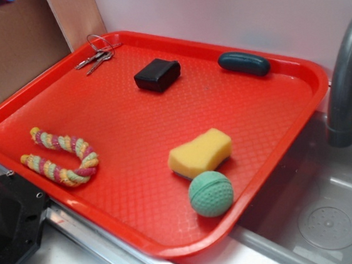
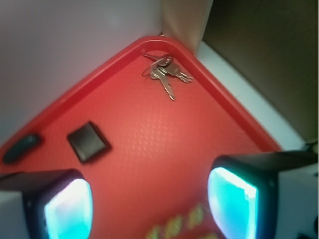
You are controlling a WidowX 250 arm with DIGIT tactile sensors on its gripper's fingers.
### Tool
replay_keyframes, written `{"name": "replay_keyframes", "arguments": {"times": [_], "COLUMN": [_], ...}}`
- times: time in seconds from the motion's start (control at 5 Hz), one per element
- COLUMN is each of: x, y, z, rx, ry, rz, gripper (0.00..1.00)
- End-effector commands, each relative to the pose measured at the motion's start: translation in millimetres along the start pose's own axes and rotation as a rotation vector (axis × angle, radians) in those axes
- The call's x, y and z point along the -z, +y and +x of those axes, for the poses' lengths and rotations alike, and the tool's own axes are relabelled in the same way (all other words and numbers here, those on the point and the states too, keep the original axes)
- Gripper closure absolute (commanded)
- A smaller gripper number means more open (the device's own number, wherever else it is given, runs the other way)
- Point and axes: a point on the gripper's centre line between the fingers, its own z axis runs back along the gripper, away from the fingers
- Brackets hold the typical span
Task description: Grab the silver keys.
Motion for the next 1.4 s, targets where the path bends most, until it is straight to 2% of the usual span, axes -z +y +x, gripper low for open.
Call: {"name": "replay_keyframes", "arguments": {"times": [0.0,0.2,0.4,0.6,0.8,1.2], "x": [23.7,43.3,68.9,91.0,102.1,105.1], "y": [-5.9,-5.6,-3.6,-2.8,0.9,9.1], "z": [21.0,33.2,50.8,66.8,80.0,90.2], "rx": [-0.209,-0.286,-0.291,-0.261,-0.257,-0.273], "ry": [-0.125,-0.123,-0.095,-0.104,-0.099,-0.091], "rz": [-0.071,-0.024,0.040,0.134,0.152,0.158], "gripper": [0.00,0.00,0.00,0.00,0.00,0.00]}}
